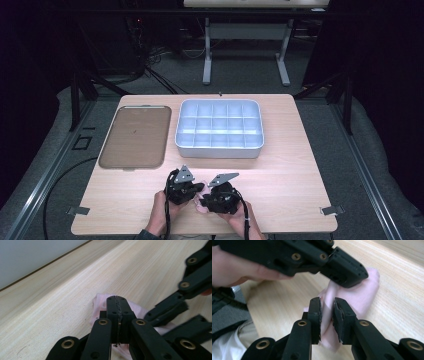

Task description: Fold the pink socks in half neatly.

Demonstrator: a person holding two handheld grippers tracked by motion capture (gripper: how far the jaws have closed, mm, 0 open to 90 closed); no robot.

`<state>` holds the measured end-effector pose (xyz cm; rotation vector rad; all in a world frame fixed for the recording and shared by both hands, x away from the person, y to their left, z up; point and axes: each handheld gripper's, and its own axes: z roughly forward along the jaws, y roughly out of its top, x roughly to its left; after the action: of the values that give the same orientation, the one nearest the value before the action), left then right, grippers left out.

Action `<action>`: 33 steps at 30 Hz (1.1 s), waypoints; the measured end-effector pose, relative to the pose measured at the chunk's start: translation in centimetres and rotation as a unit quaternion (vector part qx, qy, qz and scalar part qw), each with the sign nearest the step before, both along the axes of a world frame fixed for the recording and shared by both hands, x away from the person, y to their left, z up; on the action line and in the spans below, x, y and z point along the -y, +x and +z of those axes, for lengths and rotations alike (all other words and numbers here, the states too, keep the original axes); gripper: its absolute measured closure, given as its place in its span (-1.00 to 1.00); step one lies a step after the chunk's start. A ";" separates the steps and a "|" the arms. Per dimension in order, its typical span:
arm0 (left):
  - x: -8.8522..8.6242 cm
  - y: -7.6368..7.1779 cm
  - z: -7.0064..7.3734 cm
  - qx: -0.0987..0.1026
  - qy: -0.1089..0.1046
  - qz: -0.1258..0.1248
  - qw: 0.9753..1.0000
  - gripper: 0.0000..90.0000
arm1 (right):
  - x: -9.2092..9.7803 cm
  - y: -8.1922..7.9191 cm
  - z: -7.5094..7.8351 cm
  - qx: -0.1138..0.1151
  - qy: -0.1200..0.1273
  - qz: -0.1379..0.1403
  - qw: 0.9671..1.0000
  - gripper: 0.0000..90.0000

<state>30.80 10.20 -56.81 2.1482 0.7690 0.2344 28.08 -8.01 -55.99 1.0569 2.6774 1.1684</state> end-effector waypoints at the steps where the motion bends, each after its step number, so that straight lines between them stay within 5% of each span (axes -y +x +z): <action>1: 0.0 0.0 0.0 0.000 -0.002 0.001 1.000 0.99 | 0.0 -0.3 0.1 0.002 -0.007 0.003 1.000 0.70; 8: -0.1 -0.1 -0.2 -0.002 -0.008 0.007 1.000 0.99 | -0.7 -1.3 -0.3 0.026 -0.039 0.011 0.999 0.78; 12: -0.3 -0.1 -0.3 -0.004 -0.016 0.007 1.000 0.99 | -0.6 -0.9 -0.3 0.018 -0.039 0.021 0.999 0.77; 17: -0.4 -0.1 -0.3 -0.006 -0.016 0.008 1.000 0.99 | 0.9 0.3 0.1 -0.031 0.002 0.022 0.999 0.57; 21: -0.2 -0.2 -0.2 -0.001 -0.008 0.013 1.000 0.99 | 2.0 0.7 0.9 -0.026 0.016 -0.010 0.999 0.43; 27: -0.3 -0.3 -0.2 -0.001 -0.008 0.018 1.000 0.99 | 3.2 1.8 1.7 -0.042 0.057 -0.021 0.997 0.24; 33: -0.3 -0.4 -0.2 -0.001 -0.005 0.020 1.000 0.99 | 1.8 3.1 0.7 -0.060 0.009 -0.039 0.997 0.03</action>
<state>30.43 10.47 -57.03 2.1250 0.8124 0.2489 31.17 -9.85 -55.28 1.2594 2.6902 1.1536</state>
